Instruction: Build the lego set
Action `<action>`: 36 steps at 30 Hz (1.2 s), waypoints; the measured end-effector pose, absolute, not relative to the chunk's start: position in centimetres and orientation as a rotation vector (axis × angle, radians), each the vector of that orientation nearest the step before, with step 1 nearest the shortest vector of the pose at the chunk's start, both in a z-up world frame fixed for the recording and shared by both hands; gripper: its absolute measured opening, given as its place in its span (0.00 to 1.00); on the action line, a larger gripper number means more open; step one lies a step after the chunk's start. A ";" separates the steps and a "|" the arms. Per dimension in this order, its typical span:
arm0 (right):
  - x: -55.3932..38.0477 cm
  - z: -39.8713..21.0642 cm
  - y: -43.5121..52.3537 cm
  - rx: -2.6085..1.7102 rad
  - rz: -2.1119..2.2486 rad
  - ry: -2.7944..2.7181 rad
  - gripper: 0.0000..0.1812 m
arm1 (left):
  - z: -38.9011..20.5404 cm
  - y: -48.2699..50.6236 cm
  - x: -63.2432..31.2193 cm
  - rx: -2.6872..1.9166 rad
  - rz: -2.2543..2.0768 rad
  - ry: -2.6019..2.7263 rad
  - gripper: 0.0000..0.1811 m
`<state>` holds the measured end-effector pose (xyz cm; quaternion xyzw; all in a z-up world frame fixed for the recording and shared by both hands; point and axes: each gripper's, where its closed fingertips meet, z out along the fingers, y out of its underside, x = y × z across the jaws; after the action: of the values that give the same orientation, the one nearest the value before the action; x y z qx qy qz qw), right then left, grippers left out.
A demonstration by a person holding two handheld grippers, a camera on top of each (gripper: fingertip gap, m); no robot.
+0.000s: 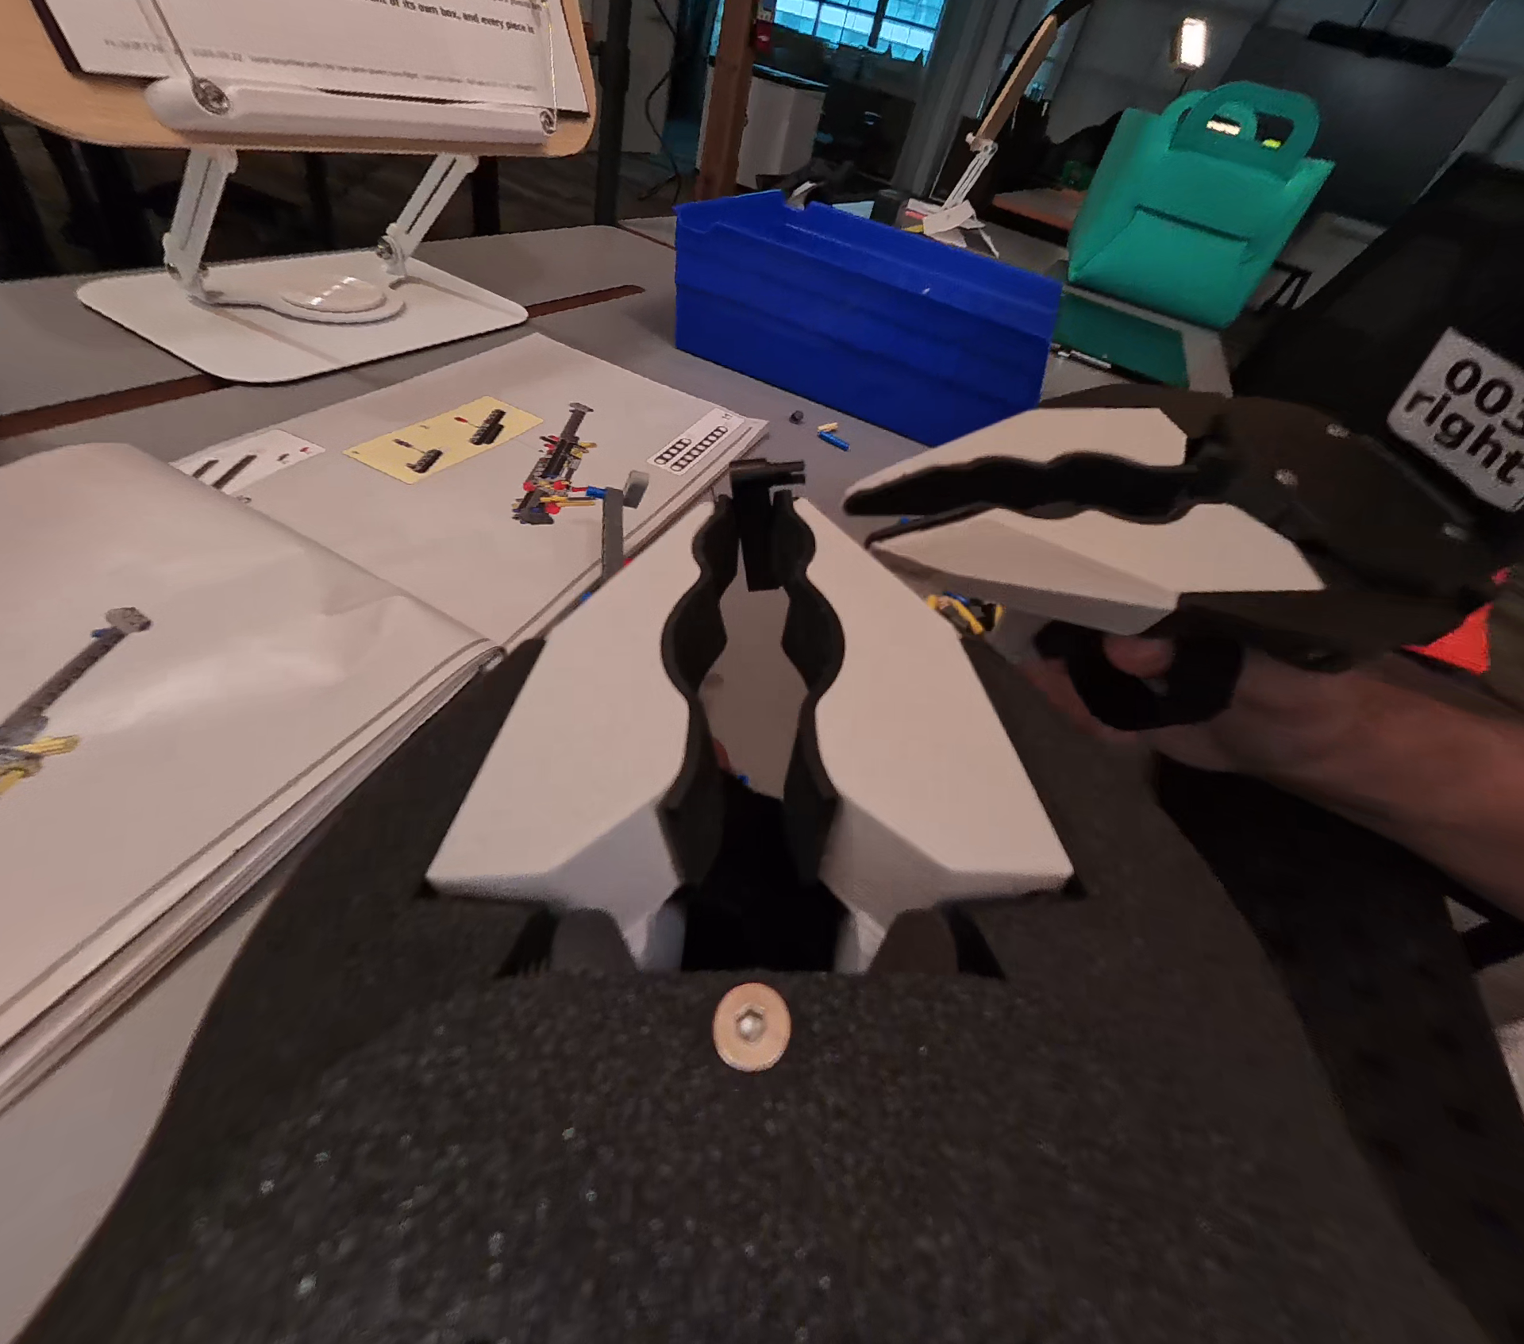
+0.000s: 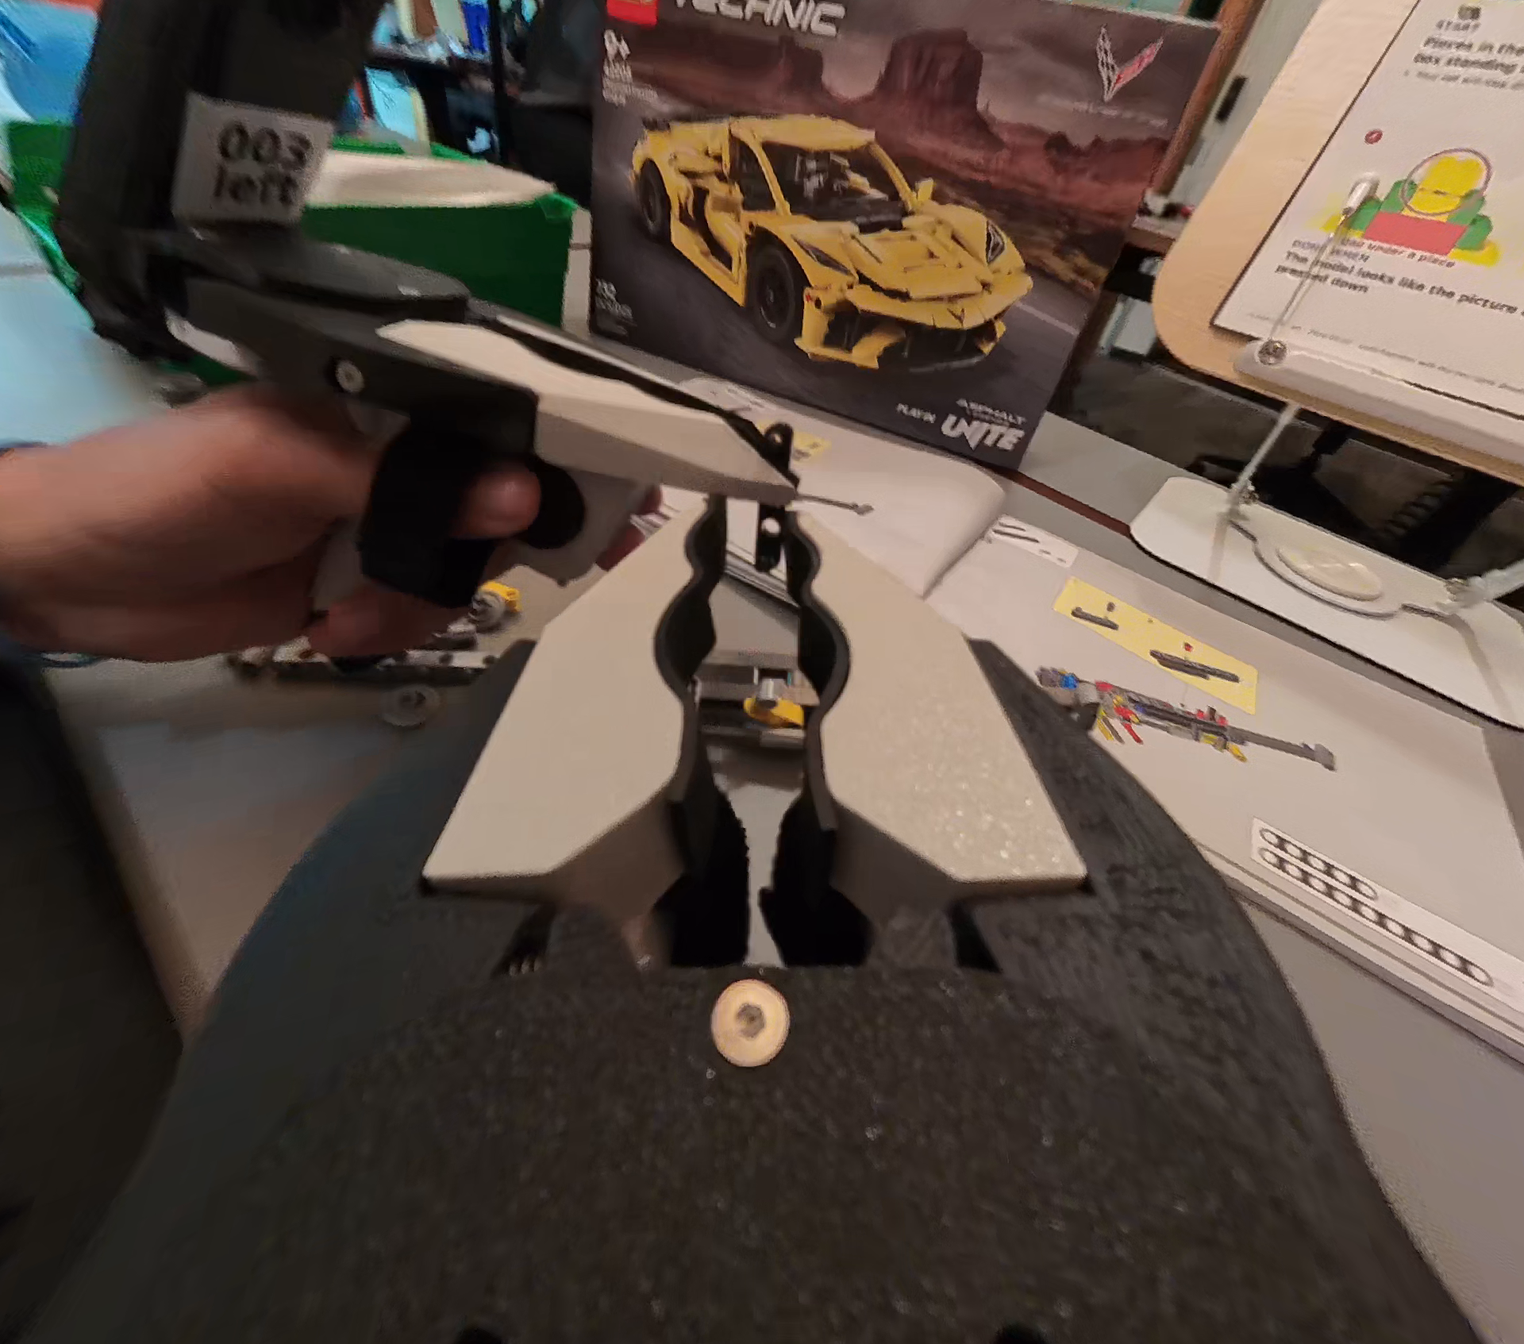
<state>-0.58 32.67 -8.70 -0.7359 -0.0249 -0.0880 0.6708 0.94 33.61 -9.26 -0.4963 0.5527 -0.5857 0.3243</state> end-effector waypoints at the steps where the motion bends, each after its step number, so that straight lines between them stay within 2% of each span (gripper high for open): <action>1: -0.7 -8.3 32.6 -1.639 -0.177 -0.053 0.08 | -9.3 33.6 0.9 -1.286 -1.507 1.459 0.04; 9: -0.2 -8.0 32.4 -1.615 -0.172 -0.021 0.02 | -9.7 31.8 0.8 -1.132 -1.333 1.566 0.04; 16: -0.3 -8.2 32.5 -1.619 -0.145 -0.016 0.02 | -9.8 32.0 0.9 -1.142 -1.302 1.558 0.04; 28: -0.2 -7.5 32.1 -1.536 0.351 0.169 0.02 | -9.0 32.0 0.8 -1.024 -1.164 1.539 0.04; 36: 0.1 -7.2 32.0 -1.504 0.393 0.193 0.01 | -9.4 32.0 1.0 -1.050 -1.184 1.548 0.04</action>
<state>0.13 31.96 -7.22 -0.6774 0.0870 0.1770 0.7087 0.95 31.97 -9.40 -0.4241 0.6253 -0.4783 0.4475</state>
